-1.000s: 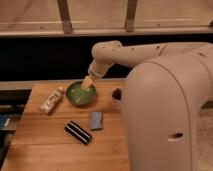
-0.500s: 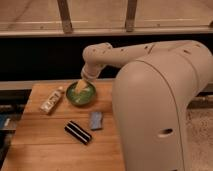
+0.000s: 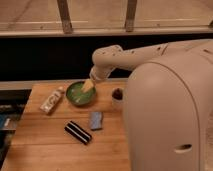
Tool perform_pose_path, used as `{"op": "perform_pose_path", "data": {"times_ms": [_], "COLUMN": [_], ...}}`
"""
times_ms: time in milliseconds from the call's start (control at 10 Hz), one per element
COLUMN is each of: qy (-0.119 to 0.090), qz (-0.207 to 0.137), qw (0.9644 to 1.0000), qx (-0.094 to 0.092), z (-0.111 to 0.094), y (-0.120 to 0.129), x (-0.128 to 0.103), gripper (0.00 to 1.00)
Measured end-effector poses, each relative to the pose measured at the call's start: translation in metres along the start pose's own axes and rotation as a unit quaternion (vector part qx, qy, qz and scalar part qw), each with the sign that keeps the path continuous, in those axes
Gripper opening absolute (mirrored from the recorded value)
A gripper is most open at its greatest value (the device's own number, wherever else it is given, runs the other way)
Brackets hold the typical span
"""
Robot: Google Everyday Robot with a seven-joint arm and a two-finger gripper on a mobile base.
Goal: Place the bottle in the ceramic bowl
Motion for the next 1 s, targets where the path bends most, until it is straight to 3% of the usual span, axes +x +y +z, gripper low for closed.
{"op": "perform_pose_path", "data": {"times_ms": [200, 500, 1000], "qy": [0.002, 0.004, -0.003], "qz": [0.010, 0.002, -0.034], "qw": [0.9999, 1.0000, 0.9992], "qx": [0.007, 0.007, -0.022], "z": [0.000, 0.015, 0.066], "y": [-0.001, 0.012, 0.068], "x": [0.003, -0.024, -0.122], "gripper": [0.80, 0.80, 0.80]}}
